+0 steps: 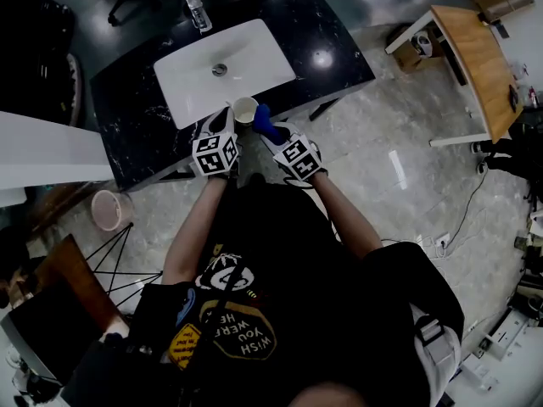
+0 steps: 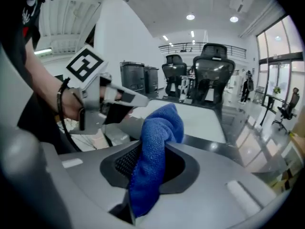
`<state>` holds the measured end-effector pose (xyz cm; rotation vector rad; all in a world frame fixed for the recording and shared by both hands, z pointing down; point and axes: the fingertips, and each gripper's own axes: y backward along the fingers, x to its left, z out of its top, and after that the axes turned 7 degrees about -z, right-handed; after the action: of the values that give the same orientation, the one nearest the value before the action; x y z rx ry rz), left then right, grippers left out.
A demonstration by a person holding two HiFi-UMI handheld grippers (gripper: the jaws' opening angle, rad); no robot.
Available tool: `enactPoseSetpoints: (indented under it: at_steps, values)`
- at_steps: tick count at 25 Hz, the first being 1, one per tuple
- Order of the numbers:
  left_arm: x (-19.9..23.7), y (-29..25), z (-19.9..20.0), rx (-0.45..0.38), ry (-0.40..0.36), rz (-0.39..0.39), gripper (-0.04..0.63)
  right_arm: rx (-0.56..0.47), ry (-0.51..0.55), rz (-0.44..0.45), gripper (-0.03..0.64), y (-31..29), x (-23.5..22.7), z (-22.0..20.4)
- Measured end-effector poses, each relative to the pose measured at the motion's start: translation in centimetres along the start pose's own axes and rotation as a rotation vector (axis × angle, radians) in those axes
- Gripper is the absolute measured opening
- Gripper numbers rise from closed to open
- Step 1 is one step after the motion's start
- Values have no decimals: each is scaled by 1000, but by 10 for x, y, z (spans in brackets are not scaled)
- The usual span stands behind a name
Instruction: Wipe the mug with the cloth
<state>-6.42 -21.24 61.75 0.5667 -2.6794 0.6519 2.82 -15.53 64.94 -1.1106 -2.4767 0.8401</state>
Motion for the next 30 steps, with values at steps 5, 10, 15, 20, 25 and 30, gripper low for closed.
enactPoseSetpoints:
  at_steps: [5, 10, 15, 20, 25, 30]
  values:
    - [-1, 1, 0, 1, -1, 2, 3, -33, -85, -174, 89, -7, -75, 29]
    - [-4, 2, -1, 8, 6, 0, 3, 107, -60, -91, 89, -7, -40, -1]
    - [-3, 2, 1, 8, -1, 1, 3, 115, -7, -24, 91, 7, 6, -20]
    - [-3, 1, 0, 7, 1, -4, 3, 18, -122, -192, 91, 22, -58, 14]
    - [-3, 3, -1, 8, -7, -4, 3, 47, -94, -221, 91, 16, -86, 27]
    - [-5, 4, -1, 4, 0, -7, 3, 143, 59, -29, 91, 1, -17, -6]
